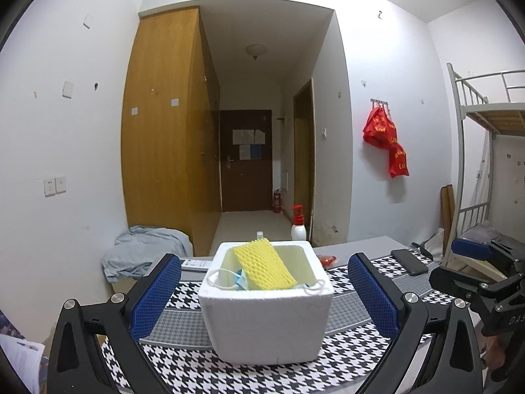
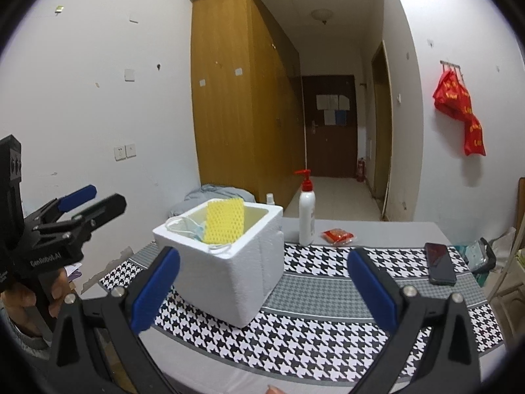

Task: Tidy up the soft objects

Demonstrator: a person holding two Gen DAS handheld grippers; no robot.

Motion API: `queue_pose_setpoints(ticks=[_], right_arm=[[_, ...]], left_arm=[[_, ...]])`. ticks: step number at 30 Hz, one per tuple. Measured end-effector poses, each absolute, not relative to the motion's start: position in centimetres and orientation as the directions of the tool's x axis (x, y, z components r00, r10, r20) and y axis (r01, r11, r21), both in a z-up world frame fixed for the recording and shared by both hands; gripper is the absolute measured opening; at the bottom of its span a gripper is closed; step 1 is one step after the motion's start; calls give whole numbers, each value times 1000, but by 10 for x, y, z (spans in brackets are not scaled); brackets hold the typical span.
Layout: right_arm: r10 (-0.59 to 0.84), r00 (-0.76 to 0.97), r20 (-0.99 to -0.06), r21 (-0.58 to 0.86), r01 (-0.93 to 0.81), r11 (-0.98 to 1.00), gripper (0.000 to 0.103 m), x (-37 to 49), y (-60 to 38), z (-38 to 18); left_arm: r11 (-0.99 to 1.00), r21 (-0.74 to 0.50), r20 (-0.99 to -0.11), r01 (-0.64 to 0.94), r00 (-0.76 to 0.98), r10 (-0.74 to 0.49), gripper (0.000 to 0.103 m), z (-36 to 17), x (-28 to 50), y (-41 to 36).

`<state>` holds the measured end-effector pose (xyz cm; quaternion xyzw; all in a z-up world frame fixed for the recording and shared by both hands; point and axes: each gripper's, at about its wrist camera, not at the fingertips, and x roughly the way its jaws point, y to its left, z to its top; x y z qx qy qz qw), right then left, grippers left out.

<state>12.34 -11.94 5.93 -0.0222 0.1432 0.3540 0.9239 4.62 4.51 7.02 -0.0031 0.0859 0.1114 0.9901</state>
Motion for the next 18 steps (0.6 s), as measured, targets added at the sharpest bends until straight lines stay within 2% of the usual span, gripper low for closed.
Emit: queue_pose_setpoints(ticks=[5,11,18], right_arm=[[654,712,-255,55,-664,745,103,104,-125,58],[639,741,-205,51,-644,763,103,79,-135,49],[619,758,-208,59,-621,781,103,65,-141,31]], left_arm=[[970,15,-131,-242,961,242,102,67,24,37],[972,4,-125,-235,964,234,102,55,5,29],[970,2,-113,-241,964,240,102,37,-14,23]])
